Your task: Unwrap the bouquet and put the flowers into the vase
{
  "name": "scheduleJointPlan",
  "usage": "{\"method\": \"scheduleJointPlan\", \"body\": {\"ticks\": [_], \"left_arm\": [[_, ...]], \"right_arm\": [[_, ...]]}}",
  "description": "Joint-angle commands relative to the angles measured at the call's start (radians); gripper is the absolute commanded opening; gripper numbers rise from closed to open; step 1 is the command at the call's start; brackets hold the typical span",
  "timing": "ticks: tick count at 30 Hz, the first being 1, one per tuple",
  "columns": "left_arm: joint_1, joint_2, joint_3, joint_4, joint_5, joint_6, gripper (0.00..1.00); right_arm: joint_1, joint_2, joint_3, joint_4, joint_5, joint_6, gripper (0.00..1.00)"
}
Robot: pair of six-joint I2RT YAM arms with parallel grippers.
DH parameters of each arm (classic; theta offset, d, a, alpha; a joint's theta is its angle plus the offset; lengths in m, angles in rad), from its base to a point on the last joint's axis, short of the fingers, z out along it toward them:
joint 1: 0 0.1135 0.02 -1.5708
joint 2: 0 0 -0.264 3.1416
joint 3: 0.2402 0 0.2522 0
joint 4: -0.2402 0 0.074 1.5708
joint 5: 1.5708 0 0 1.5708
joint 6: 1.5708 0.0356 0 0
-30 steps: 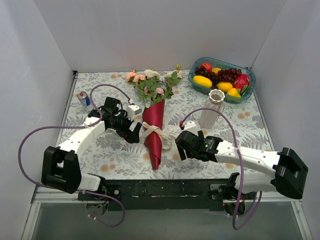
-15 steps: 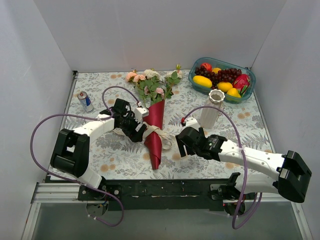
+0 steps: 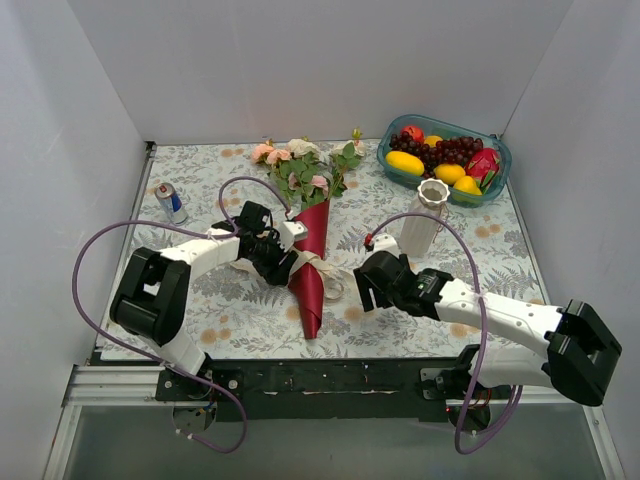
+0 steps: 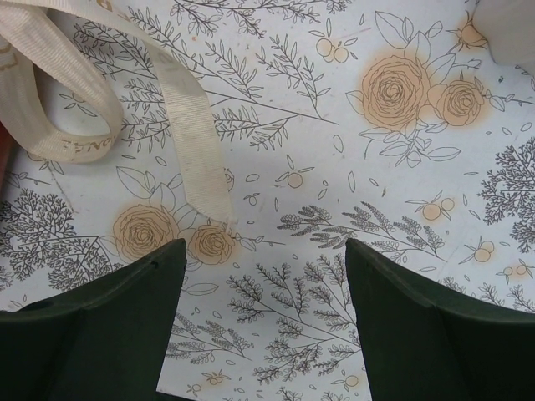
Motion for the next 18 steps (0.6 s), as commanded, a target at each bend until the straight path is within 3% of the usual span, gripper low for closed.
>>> {"method": "scheduleJointPlan", "body": {"ticks": [1, 4, 10, 14, 18], "left_arm": [[-0.001, 0.003, 0.009, 0.018, -0.022, 0.009, 0.43], [-0.001, -0.013, 0.005, 0.018, -0.028, 0.009, 0.3], [-0.001, -0.037, -0.02, 0.029, -0.038, 0.004, 0.27], [0.001, -0.035, -0.021, 0.043, -0.053, -0.019, 0.0], [0.001, -0.076, -0.009, 0.029, -0.07, -0.02, 0.0]], "right_arm": [[-0.024, 0.03, -0.014, 0.092, -0.024, -0.038, 0.84], [-0.042, 0.065, 0.0, 0.123, -0.038, -0.066, 0.84], [-0.067, 0.148, 0.023, 0.216, -0.074, -0.15, 0.84], [-0.085, 0.2, 0.031, 0.319, -0.071, -0.222, 0.83], [-0.09, 0.255, 0.063, 0.377, -0.084, -0.285, 0.83]]}}
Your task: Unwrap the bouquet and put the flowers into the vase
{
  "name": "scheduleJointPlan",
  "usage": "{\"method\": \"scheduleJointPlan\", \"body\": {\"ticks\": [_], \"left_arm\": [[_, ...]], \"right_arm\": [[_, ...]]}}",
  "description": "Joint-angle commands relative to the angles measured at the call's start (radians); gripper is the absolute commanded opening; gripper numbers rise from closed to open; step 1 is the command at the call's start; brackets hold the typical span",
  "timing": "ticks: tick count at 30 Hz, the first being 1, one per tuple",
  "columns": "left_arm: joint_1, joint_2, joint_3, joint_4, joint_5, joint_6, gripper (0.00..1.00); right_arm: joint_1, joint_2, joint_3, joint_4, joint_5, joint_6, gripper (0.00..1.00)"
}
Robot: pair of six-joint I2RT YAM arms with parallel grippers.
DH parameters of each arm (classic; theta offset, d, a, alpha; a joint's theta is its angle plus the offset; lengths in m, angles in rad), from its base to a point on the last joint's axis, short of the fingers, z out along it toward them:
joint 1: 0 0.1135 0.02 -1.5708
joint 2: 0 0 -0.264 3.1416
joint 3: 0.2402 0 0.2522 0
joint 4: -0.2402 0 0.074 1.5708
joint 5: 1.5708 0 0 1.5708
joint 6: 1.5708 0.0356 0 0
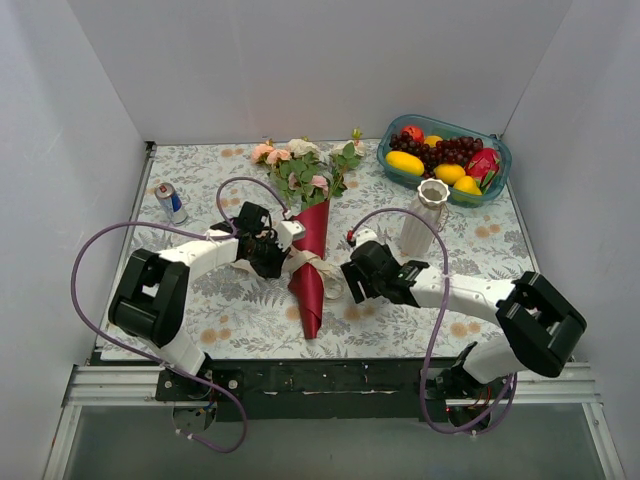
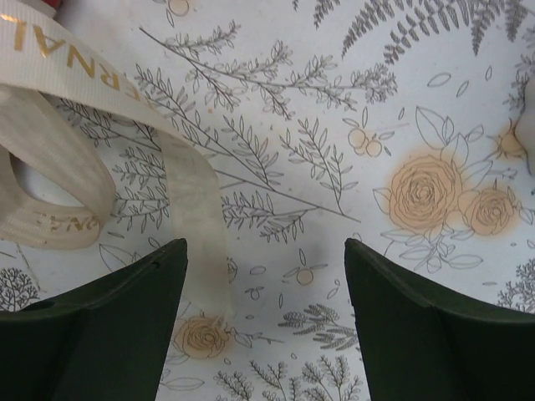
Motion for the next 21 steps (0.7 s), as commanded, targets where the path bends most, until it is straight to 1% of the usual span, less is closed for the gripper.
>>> {"method": "scheduleJointPlan", "body": {"ticks": [1, 7, 13, 21], "left_arm": [[-0.001, -0.096, 0.019, -0.01, -0.016, -0.008, 0.0], [-0.001, -0.118, 0.047, -0.044, -0.005, -0.029, 0.0], [-0.001, -0.104, 0.07, -0.07, -0.002, -0.043, 0.0], [-0.001, -0.099, 0.082, -0.084, -0.019, -0.04, 0.0]], "right_arm": [[-0.007, 0.04, 0.07, 0.137, -0.02, -0.104, 0.83], [-0.009, 0.101, 0.096, 0.229, -0.065, -0.172, 0.83], [-0.021, 0.205, 0.136, 0.261, -0.045, -0.203, 0.83], [-0.023, 0.225, 0.16, 0.321, -0.161, -0.223, 0.82]]}}
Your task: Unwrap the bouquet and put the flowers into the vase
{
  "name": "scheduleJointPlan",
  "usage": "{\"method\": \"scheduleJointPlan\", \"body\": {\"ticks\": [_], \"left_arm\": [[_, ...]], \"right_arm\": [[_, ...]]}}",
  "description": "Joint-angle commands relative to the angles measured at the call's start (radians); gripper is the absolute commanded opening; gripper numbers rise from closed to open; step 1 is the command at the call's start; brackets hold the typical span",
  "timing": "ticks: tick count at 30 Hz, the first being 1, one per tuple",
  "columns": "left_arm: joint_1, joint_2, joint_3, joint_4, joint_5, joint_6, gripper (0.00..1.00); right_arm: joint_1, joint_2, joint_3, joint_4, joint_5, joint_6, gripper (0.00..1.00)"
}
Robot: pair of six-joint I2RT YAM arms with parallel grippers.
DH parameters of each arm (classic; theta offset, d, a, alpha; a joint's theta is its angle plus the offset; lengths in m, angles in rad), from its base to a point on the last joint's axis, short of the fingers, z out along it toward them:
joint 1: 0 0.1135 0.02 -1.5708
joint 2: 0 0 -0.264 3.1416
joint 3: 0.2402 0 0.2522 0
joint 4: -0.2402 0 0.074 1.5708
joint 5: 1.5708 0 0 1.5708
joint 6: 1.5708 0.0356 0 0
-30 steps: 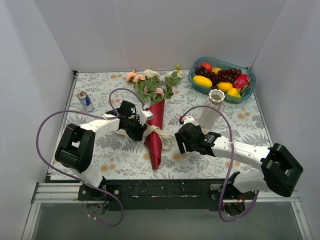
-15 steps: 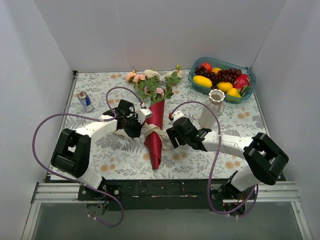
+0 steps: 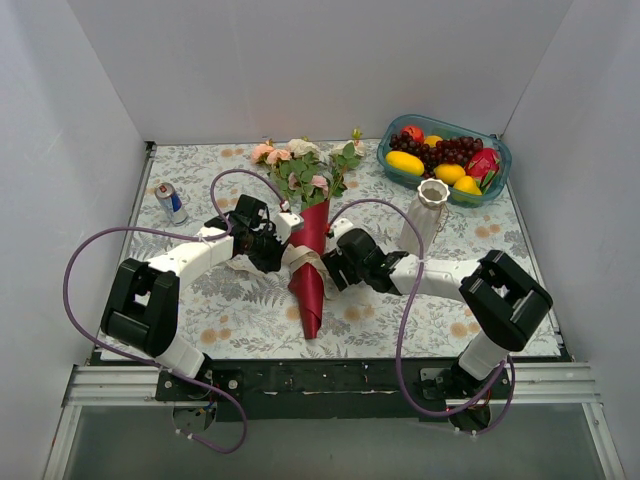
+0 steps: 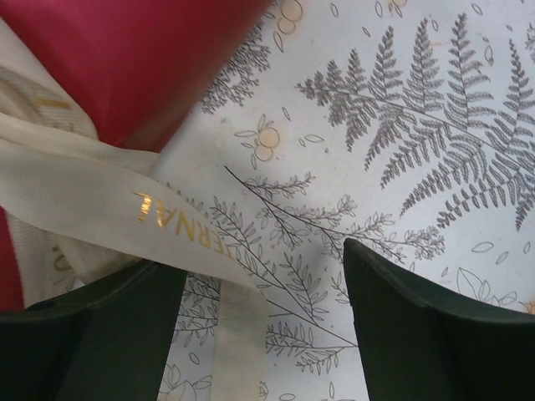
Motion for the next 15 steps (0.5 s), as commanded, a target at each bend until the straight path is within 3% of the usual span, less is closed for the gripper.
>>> {"method": "scheduleJointPlan", "body": {"ticks": [1, 6, 9, 10, 13, 15], "left_arm": [[0.0, -0.022, 0.034, -0.021, -0.01, -0.001, 0.0], [0.0, -0.018, 0.039, -0.023, -0.01, -0.004, 0.0], [0.0, -0.013, 0.047, -0.026, -0.012, -0.013, 0.0], [0.0, -0.012, 0.056, -0.03, -0.013, -0.015, 0.0], [0.0, -0.025, 0.062, -0.042, -0.012, -0.026, 0.0], [0.0, -0.038, 0.065, -0.049, -0.01, -0.029, 0.0]], "right_arm": [[-0.002, 0.01, 0.056, 0.075, -0.087, -0.024, 0.8], [-0.001, 0.031, 0.065, 0.087, -0.122, -0.016, 0.71], [-0.001, 0.03, 0.061, 0.088, -0.139, -0.01, 0.5], [-0.001, 0.026, 0.054, 0.084, -0.139, -0.01, 0.33], [-0.001, 0.005, 0.039, 0.068, -0.121, -0.005, 0.02], [-0.001, -0.016, 0.03, 0.063, -0.11, -0.008, 0.01]]}}
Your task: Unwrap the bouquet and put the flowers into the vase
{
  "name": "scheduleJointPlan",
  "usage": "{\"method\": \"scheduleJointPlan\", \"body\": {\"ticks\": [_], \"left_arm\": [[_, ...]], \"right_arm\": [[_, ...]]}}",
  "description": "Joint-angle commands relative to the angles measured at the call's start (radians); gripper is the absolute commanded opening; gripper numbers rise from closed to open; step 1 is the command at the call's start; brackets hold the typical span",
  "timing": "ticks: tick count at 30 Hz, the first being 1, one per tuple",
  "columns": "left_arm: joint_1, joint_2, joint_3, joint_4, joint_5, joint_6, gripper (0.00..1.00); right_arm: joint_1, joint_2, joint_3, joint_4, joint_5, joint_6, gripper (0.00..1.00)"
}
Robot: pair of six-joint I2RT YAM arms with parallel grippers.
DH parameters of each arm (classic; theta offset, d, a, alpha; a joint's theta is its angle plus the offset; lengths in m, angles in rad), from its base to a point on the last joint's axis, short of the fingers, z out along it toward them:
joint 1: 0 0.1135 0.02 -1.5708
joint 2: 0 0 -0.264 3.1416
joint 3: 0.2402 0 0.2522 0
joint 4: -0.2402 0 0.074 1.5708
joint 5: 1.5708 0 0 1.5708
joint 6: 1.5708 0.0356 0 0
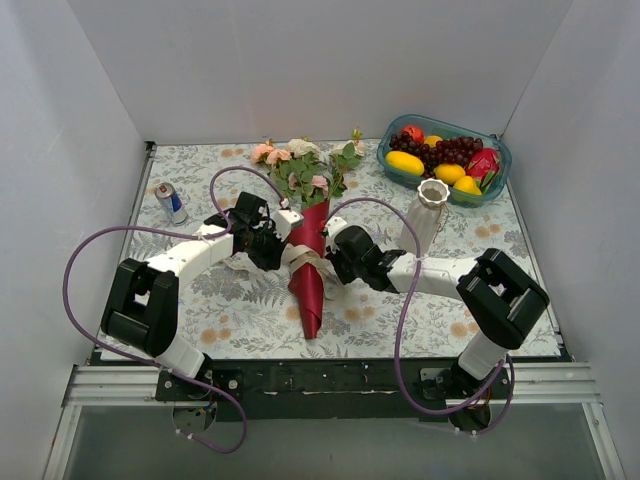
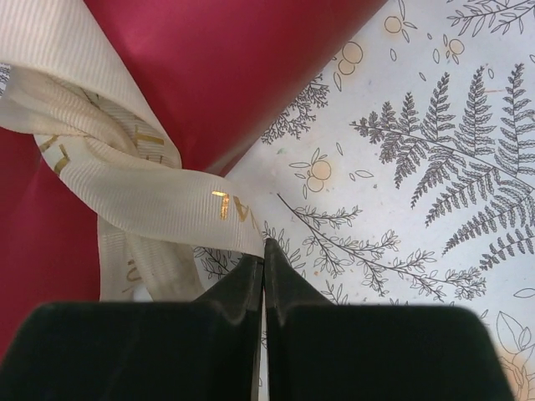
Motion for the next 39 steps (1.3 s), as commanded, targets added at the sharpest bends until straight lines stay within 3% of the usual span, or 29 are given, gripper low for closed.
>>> {"method": "scheduleJointPlan", "body": {"ticks": [1, 7, 17, 29, 39], "left_arm": [[-0.001, -0.047, 0.038, -0.016, -0.003, -0.017, 0.0], [0.001, -0.126, 0.061, -0.073, -0.037, -0.023, 0.0], [0.034, -0.335, 0.063, -0.143, -0.237, -0.066, 0.0], [0.171, -0.516, 0.046, -0.203, -0.517, 0.042, 0.0], [0.327, -0.559, 0.003, -0.151, -0.626, 0.177, 0.0]], "right_arm": [[-0.001, -0.047, -0.008, 0.013, 0.02, 0.0, 0.01], [0.001, -0.177, -0.022, -0.076, 0.141, 0.03, 0.01], [0.002, -0.548, -0.077, -0.283, 0.322, 0.104, 0.01], [0.001, -0.78, -0.061, -0.607, 0.463, 0.234, 0.01], [0.002, -0.827, 0.024, -0.96, 0.742, 0.431, 0.01]]}}
